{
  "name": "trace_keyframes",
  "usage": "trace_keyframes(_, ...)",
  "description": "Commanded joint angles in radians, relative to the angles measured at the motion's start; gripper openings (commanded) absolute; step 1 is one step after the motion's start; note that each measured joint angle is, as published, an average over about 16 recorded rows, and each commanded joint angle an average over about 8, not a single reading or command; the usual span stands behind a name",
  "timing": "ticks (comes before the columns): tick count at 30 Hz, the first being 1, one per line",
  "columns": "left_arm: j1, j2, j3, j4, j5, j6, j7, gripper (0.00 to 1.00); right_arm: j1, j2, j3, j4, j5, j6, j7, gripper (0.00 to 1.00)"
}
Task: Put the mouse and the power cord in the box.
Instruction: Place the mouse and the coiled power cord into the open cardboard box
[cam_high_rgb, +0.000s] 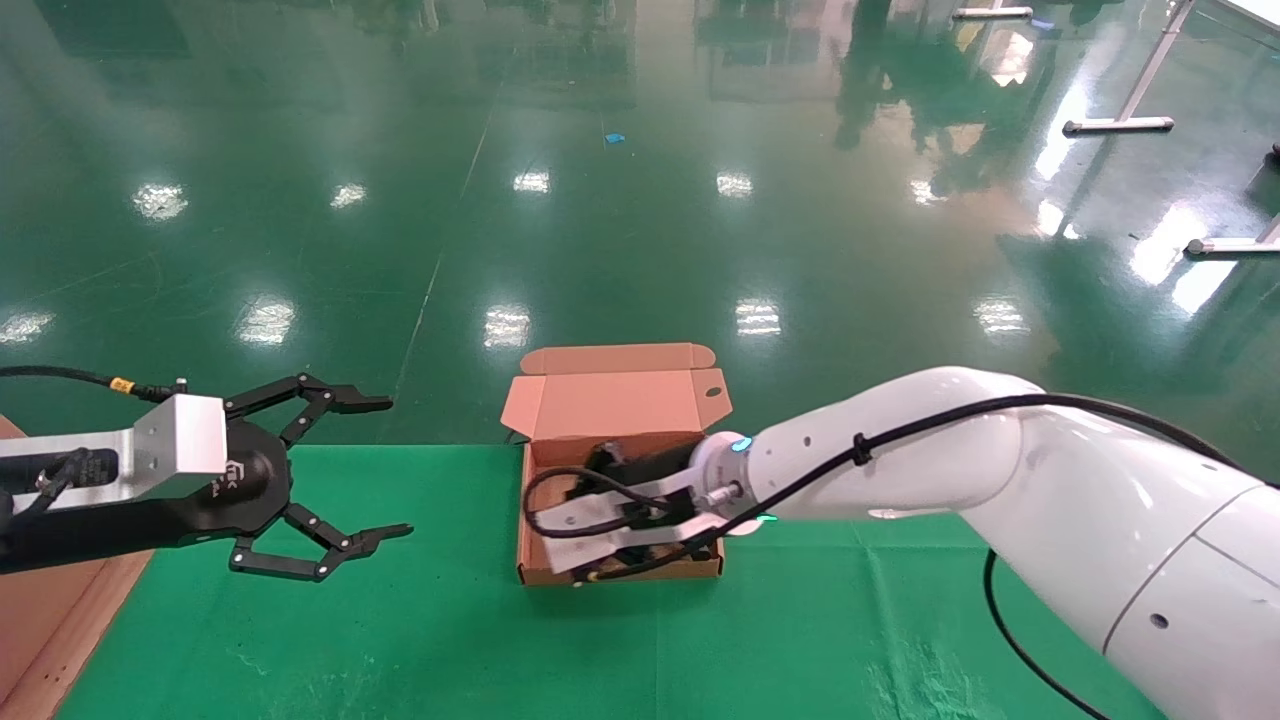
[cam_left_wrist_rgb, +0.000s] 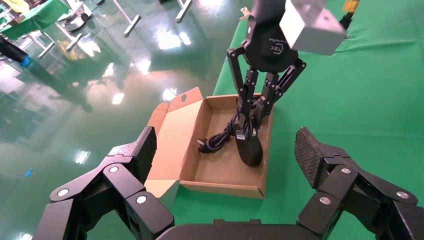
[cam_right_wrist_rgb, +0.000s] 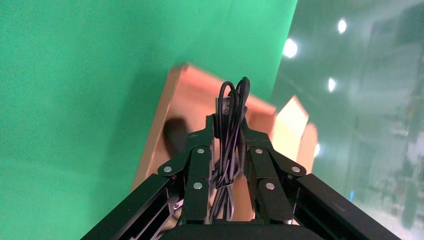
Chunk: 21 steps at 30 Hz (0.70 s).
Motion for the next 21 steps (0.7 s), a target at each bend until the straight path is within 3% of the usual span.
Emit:
trace_keyframes(1, -0.001, 0.001, 0.000, 0.005, 0.000, 0.003, 0.002, 1.00, -0.001, 0.001, -0.022, -0.012, 0.004, 0.018, 0.010, 0.00)
trace_keyframes(6, -0.004, 0.004, 0.002, 0.014, 0.001, 0.007, 0.006, 1.00, 0.000, 0.002, -0.064, -0.035, -0.001, 0.043, 0.000, 0.03)
trace_keyframes(14, -0.006, 0.004, 0.002, 0.022, -0.001, 0.013, 0.009, 1.00, -0.006, 0.003, -0.071, -0.042, 0.038, 0.064, 0.006, 1.00)
trace_keyframes(21, -0.006, 0.004, 0.002, 0.022, -0.001, 0.013, 0.010, 1.00, -0.009, 0.003, -0.068, -0.044, 0.042, 0.069, 0.006, 1.00)
